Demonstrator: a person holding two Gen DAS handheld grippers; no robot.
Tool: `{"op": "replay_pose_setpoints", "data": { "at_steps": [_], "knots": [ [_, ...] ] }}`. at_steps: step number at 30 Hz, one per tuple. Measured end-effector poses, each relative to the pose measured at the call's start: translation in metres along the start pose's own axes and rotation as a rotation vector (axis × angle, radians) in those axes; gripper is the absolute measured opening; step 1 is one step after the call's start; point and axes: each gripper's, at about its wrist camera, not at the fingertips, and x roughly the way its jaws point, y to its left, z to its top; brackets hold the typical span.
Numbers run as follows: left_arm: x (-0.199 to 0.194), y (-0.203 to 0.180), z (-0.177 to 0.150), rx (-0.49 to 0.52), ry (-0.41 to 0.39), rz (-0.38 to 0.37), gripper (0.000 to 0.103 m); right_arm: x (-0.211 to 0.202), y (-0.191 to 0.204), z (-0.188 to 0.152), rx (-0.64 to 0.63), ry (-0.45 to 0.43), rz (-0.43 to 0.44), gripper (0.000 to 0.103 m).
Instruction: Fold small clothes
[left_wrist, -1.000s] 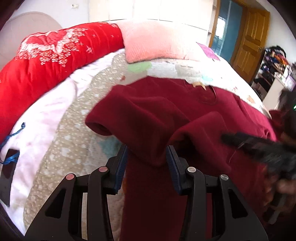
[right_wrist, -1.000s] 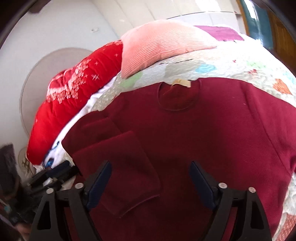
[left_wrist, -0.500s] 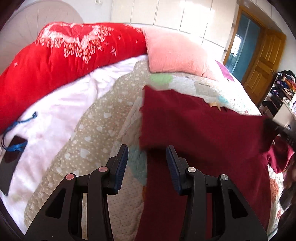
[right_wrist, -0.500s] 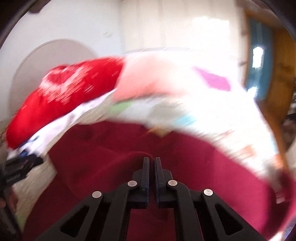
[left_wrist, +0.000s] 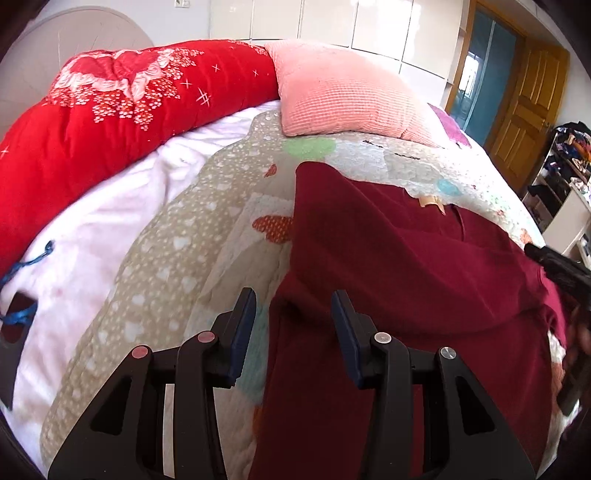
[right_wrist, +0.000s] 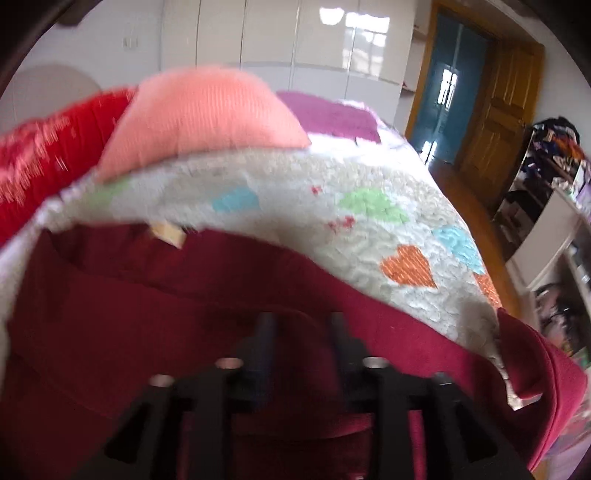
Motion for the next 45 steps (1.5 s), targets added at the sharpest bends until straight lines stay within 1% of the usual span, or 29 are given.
{"op": "replay_pose_setpoints", "data": {
  "at_steps": [1,2,3,5,6,7,8,9,10,11,12,13,14,15,16,17,18,19,23,25,28,30,32,34,36,38,40,43,45],
  "knots": [
    [0.006,0.000,0.003,-0.002,0.004,0.007,0.042,-0.008,0.008,0.004,0.002,-0.034,0.058,0.055],
    [0.011,0.000,0.004,-0.004,0.009,0.017,0.042,-0.012,0.018,0.007,-0.016,-0.047,0.116,0.055],
    [0.020,0.000,0.005,-0.008,0.020,0.039,0.042,-0.012,0.038,0.013,-0.068,-0.042,0.209,0.055],
    [0.032,0.005,0.003,-0.023,0.053,0.066,0.042,-0.008,0.065,0.019,-0.140,-0.023,0.290,0.055],
    [0.038,0.009,0.001,-0.042,0.068,0.057,0.042,-0.003,0.084,0.021,-0.190,-0.022,0.322,0.055],
    [0.040,0.014,-0.002,-0.065,0.072,0.040,0.044,0.002,0.100,0.023,-0.241,-0.031,0.341,0.055],
    [0.042,0.018,-0.003,-0.085,0.070,0.032,0.053,0.009,0.110,0.023,-0.283,-0.041,0.349,0.055],
    [0.042,0.022,-0.005,-0.102,0.063,0.036,0.058,0.018,0.123,0.025,-0.332,-0.046,0.351,0.055],
    [0.042,0.025,-0.006,-0.116,0.057,0.043,0.067,0.028,0.135,0.027,-0.377,-0.040,0.349,0.055],
    [0.043,0.029,-0.007,-0.131,0.057,0.038,0.069,0.038,0.142,0.029,-0.407,-0.026,0.354,0.055],
    [0.045,0.032,-0.008,-0.153,0.058,0.021,0.069,0.046,0.151,0.030,-0.440,-0.004,0.363,0.055],
    [0.046,0.034,-0.009,-0.167,0.053,0.013,0.070,0.058,0.160,0.028,-0.483,0.027,0.370,0.055],
    [0.046,0.034,-0.010,-0.170,0.049,0.012,0.071,0.061,0.166,0.026,-0.505,0.043,0.367,0.054],
    [0.046,0.033,-0.011,-0.166,0.044,0.013,0.071,0.066,0.168,0.022,-0.530,0.062,0.370,0.048],
    [0.046,0.031,-0.012,-0.159,0.037,0.020,0.072,0.068,0.169,0.021,-0.537,0.056,0.395,0.037],
    [0.046,0.030,-0.012,-0.156,0.034,0.023,0.073,0.066,0.169,0.020,-0.539,0.047,0.419,0.029],
    [0.047,0.030,-0.011,-0.153,0.033,0.025,0.073,0.064,0.170,0.019,-0.546,0.050,0.428,0.017],
    [0.047,0.030,-0.011,-0.153,0.033,0.023,0.074,0.061,0.172,0.018,-0.560,0.037,0.396,0.004],
    [0.050,0.034,-0.011,-0.177,0.034,-0.001,0.077,0.053,0.168,0.020,-0.558,0.005,0.352,0.003],
    [0.051,0.033,-0.011,-0.175,0.033,0.001,0.079,0.053,0.160,0.024,-0.507,-0.023,0.319,0.003],
    [0.053,0.030,-0.012,-0.153,0.038,0.015,0.081,0.071,0.166,0.020,-0.460,0.026,0.280,0.003],
    [0.053,0.031,-0.011,-0.156,0.040,0.012,0.081,0.065,0.166,0.021,-0.478,0.003,0.266,0.003],
    [0.052,0.032,-0.011,-0.161,0.043,0.008,0.081,0.057,0.159,0.024,-0.444,0.007,0.280,0.006],
    [0.047,0.032,-0.008,-0.155,0.042,0.016,0.081,0.042,0.137,0.023,-0.355,0.023,0.279,0.019],
    [0.033,0.028,-0.004,-0.118,0.003,0.044,0.081,0.029,0.119,0.015,-0.313,0.021,0.282,0.027],
    [0.024,0.021,0.002,-0.082,-0.033,0.064,0.081,0.014,0.091,0.002,-0.282,0.011,0.239,0.028],
    [0.020,0.012,0.009,-0.050,-0.044,0.054,0.081,0.003,0.053,-0.011,-0.232,0.004,0.179,0.028],
    [0.028,0.001,0.017,-0.034,-0.022,0.036,0.081,0.004,0.008,-0.019,-0.158,0.020,0.101,0.028],
    [0.039,-0.008,0.018,-0.030,0.004,0.018,0.081,0.011,-0.015,-0.023,-0.120,0.049,0.060,0.028]
  ]
}}
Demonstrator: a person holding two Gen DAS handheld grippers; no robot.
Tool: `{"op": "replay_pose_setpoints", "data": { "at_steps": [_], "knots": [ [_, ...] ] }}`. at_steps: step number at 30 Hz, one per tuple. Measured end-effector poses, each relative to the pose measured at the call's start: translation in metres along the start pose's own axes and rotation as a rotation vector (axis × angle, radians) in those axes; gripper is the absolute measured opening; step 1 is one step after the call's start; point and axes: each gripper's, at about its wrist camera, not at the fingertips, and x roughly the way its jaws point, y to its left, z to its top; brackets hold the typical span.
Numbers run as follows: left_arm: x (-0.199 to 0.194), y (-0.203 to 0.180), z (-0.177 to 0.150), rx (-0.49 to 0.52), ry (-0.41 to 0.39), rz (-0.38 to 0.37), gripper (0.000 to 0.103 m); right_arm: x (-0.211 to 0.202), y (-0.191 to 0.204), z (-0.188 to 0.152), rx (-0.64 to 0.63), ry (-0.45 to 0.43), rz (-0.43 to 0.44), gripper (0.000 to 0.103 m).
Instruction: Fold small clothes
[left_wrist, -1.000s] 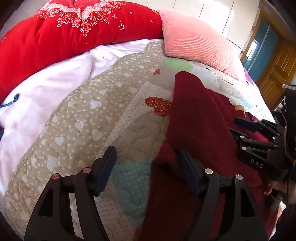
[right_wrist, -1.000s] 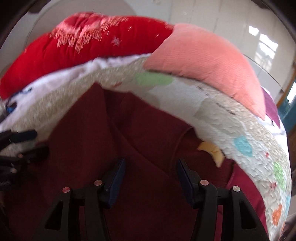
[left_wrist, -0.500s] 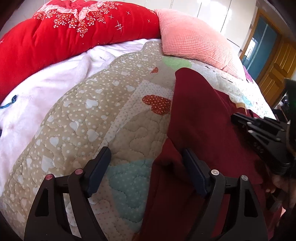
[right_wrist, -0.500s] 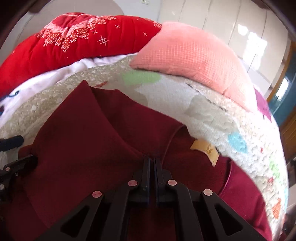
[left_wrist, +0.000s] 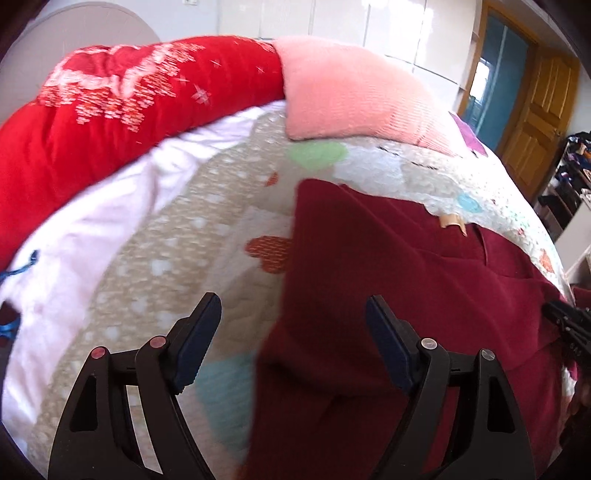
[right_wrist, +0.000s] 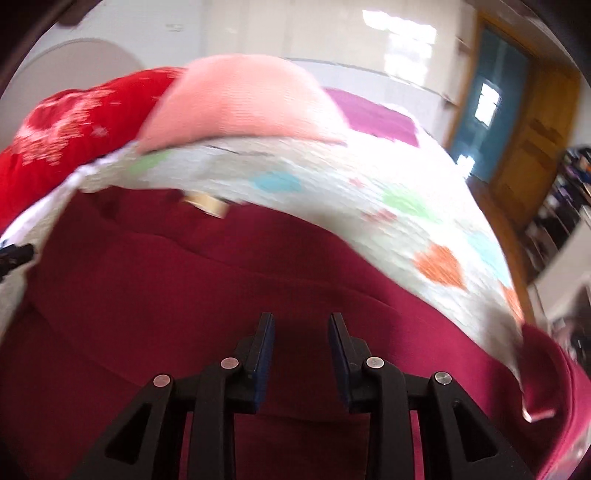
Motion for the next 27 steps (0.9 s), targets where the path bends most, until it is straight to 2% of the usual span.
{"op": "replay_pose_setpoints", "data": {
  "at_steps": [2,4,6,10,12,13,16,20,23,26,27],
  "knots": [
    [0.018,-0.007,-0.003,0.018,0.059,0.021,0.081,0.008,-0.019,-0.009,0.034,0.027,-0.027,0.028],
    [0.032,-0.010,-0.006,0.028,0.105,0.036,0.081,0.011,-0.032,-0.017,0.070,-0.001,0.025,0.028],
    [0.031,-0.007,-0.006,0.006,0.096,0.026,0.082,0.006,-0.035,-0.017,0.095,-0.001,0.041,0.028],
    [0.024,-0.005,-0.006,-0.009,0.102,0.031,0.082,-0.014,-0.036,-0.018,0.116,-0.040,0.006,0.029],
    [0.013,-0.009,-0.008,0.000,0.081,0.040,0.081,-0.008,-0.040,-0.022,0.128,-0.013,-0.032,0.031],
    [0.006,-0.012,-0.010,0.006,0.071,0.039,0.081,-0.001,-0.046,-0.028,0.150,0.029,-0.044,0.036],
    [-0.014,-0.022,-0.016,0.026,0.033,0.019,0.081,-0.006,-0.058,-0.034,0.222,0.027,0.002,0.038],
    [-0.031,-0.037,-0.025,0.037,0.029,-0.035,0.081,-0.032,-0.054,-0.032,0.176,0.004,-0.052,0.038],
    [-0.034,-0.051,-0.032,0.065,0.044,-0.058,0.081,-0.060,-0.055,-0.032,0.143,-0.055,-0.109,0.040],
    [-0.037,-0.063,-0.039,0.084,0.054,-0.074,0.081,-0.087,-0.062,-0.029,0.132,-0.117,-0.207,0.057],
    [-0.037,-0.067,-0.043,0.088,0.059,-0.080,0.081,-0.094,-0.065,-0.027,0.117,-0.135,-0.266,0.071]
  ]
}}
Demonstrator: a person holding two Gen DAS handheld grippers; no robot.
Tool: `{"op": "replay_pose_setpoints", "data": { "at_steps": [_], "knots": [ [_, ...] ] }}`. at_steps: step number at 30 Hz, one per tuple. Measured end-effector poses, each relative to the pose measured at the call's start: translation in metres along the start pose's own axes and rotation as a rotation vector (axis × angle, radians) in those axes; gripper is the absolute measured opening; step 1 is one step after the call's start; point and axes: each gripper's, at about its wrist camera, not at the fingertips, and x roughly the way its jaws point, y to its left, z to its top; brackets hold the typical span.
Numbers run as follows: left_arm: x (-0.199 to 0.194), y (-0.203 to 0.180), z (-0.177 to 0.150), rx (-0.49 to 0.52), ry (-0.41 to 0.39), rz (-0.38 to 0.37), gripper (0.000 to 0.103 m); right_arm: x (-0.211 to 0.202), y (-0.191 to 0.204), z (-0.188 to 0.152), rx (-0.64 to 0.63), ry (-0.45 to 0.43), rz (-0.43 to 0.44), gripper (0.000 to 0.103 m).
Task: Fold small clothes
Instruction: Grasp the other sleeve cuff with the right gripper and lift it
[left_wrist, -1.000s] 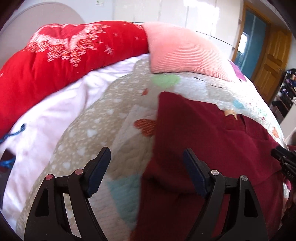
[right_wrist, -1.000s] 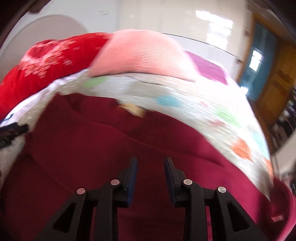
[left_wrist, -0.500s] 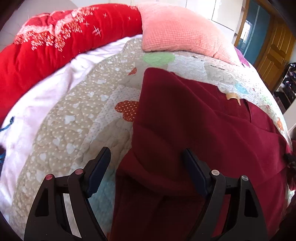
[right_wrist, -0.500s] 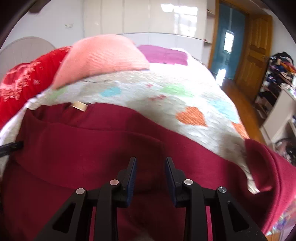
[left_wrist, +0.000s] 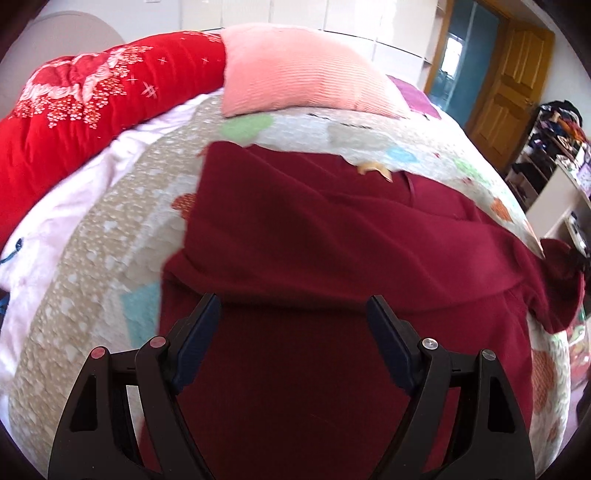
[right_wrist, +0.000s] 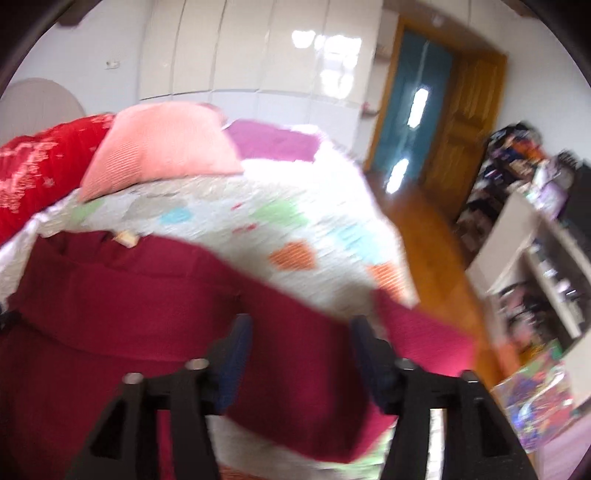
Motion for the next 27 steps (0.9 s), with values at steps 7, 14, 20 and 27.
{"op": "replay_pose_setpoints", "data": {
  "at_steps": [7,14,20,27],
  "knots": [
    [-0.005,-0.020,-0.013,0.050,0.021,-0.017,0.081,0.042,-0.011,0.023,-0.212,0.118,-0.289,0.088],
    [-0.009,0.001,-0.014,0.004,0.015,-0.006,0.081,0.065,-0.076,-0.001,-0.081,0.318,-0.135,0.024],
    [-0.012,0.016,-0.013,-0.095,0.017,-0.047,0.081,0.022,-0.117,-0.008,0.164,0.233,0.145,0.017],
    [-0.040,0.034,-0.004,-0.190,-0.077,-0.077,0.081,-0.051,-0.034,0.043,0.081,-0.055,0.464,0.015]
  ]
}}
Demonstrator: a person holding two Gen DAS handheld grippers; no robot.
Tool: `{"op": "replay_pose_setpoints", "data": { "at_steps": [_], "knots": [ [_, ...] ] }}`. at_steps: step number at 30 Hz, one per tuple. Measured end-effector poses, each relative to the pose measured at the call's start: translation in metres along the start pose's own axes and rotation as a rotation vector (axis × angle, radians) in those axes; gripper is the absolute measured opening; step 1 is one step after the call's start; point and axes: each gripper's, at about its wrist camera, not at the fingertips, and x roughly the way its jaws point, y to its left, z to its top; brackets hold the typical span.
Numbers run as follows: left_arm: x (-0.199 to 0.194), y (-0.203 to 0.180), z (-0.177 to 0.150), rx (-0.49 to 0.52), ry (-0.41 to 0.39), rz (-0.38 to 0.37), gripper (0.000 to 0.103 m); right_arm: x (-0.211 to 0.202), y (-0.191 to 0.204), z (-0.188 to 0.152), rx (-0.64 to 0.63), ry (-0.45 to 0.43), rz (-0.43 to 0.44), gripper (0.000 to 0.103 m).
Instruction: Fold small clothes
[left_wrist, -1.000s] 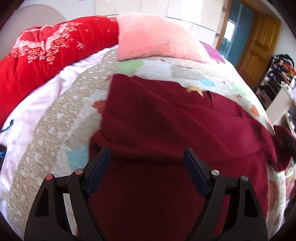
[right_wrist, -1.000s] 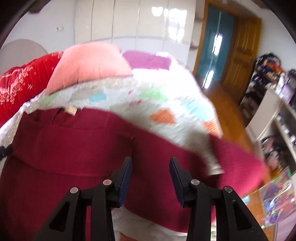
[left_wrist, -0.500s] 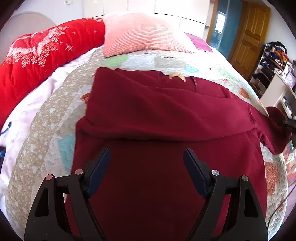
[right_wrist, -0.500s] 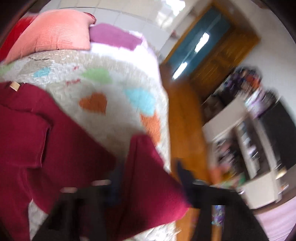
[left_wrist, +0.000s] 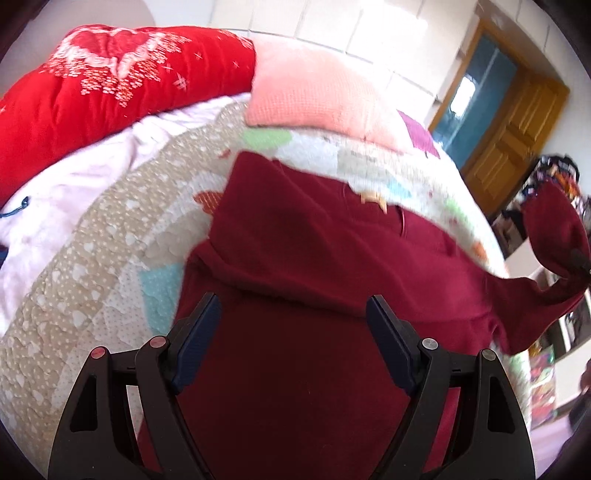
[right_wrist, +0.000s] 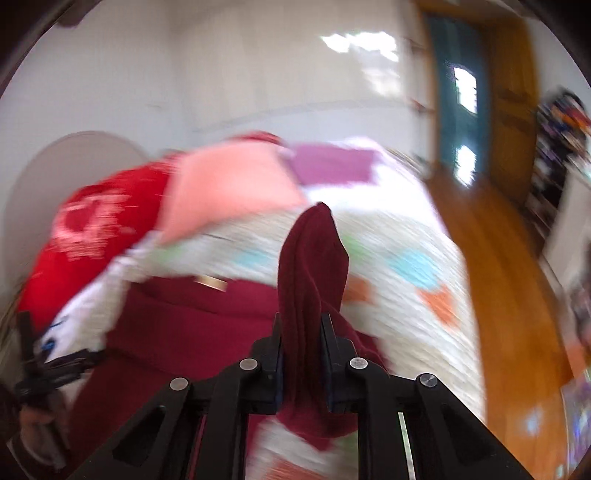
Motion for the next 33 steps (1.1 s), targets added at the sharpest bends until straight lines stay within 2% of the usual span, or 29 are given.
{"op": "replay_pose_setpoints", "data": {
  "at_steps": [3,4,5,6,9,14,17,24,25,26,27,29,30,33],
  "knots": [
    [-0.004,0.006,0.004,-0.033,-0.006,-0.011,0.081,0.013,0.057,-0.002,-0.049,-0.063,0.168,0.016],
    [-0.004,0.007,0.003,-0.036,-0.001,-0.014,0.081,0.028,0.078,-0.010,-0.061,-0.042,0.238,0.025],
    [-0.003,0.008,0.003,-0.037,0.008,-0.020,0.081,0.040,0.089,-0.014,-0.071,-0.004,0.266,0.034],
    [-0.003,0.009,0.002,-0.033,0.012,-0.024,0.081,0.058,0.103,-0.025,-0.081,0.083,0.295,0.048],
    [0.000,0.011,-0.001,-0.016,0.019,-0.030,0.081,0.070,0.110,-0.051,-0.043,0.134,0.328,0.049],
    [0.014,0.010,-0.001,-0.034,0.039,-0.072,0.081,0.065,0.080,-0.077,-0.007,0.186,0.237,0.049],
    [0.027,-0.005,-0.002,0.001,0.065,-0.090,0.081,0.050,0.051,-0.079,0.004,0.171,0.178,0.050],
    [0.064,-0.048,-0.006,0.068,0.147,-0.142,0.080,0.036,-0.011,-0.094,0.149,0.128,0.091,0.050],
    [0.066,-0.051,-0.006,0.074,0.149,-0.151,0.072,0.036,-0.015,-0.095,0.165,0.132,0.087,0.050],
    [0.069,-0.057,-0.005,0.087,0.150,-0.159,0.057,0.036,-0.018,-0.095,0.180,0.135,0.082,0.050],
    [0.072,-0.062,-0.004,0.107,0.149,-0.146,0.050,0.036,-0.022,-0.096,0.193,0.136,0.079,0.050],
    [0.074,-0.068,-0.002,0.138,0.131,-0.105,0.024,0.036,-0.025,-0.097,0.209,0.131,0.080,0.050],
    [0.075,-0.069,0.001,0.144,0.131,-0.104,0.022,0.034,-0.027,-0.098,0.219,0.127,0.081,0.050],
    [0.064,-0.066,0.014,0.122,0.134,-0.174,0.016,0.032,-0.029,-0.098,0.246,0.119,0.095,0.050]
  ]
}}
